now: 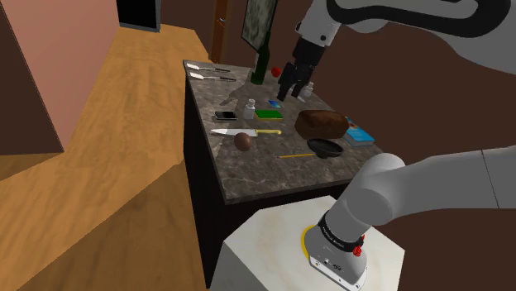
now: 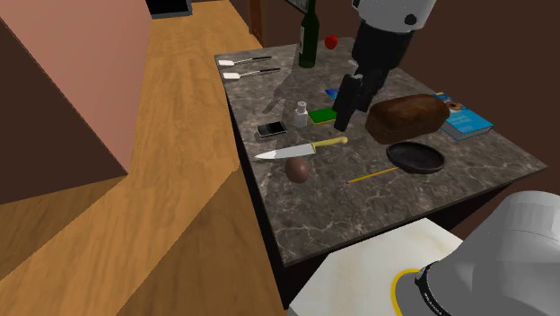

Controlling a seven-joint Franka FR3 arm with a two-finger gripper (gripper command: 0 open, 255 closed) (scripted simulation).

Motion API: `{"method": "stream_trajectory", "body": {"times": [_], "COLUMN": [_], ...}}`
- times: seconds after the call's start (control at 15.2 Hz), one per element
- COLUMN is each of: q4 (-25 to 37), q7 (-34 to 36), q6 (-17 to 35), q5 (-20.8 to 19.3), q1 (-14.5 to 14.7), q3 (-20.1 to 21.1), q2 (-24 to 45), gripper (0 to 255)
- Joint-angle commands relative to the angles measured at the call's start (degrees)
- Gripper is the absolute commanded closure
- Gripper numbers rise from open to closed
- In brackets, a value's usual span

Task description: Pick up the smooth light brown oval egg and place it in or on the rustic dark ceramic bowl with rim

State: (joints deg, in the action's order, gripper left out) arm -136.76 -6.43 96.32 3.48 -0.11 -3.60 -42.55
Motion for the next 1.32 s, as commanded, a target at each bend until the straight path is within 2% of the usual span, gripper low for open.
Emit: {"method": "stream_trajectory", "body": {"times": [0.0, 0.66, 1.12, 1.25], "q4": [0.0, -10.2, -12.5, -12.8], "q7": [0.0, 3.4, 2.4, 2.2], "q6": [0.0, 21.3, 36.5, 37.3], "q5": [0.0, 6.3, 14.2, 14.6], "q1": [0.0, -0.6, 1.1, 1.3], "q3": [0.0, -1.8, -3.7, -3.6], "q2": [0.0, 11.5, 24.7, 25.3], "gripper": [0, 0, 0, 0]}}
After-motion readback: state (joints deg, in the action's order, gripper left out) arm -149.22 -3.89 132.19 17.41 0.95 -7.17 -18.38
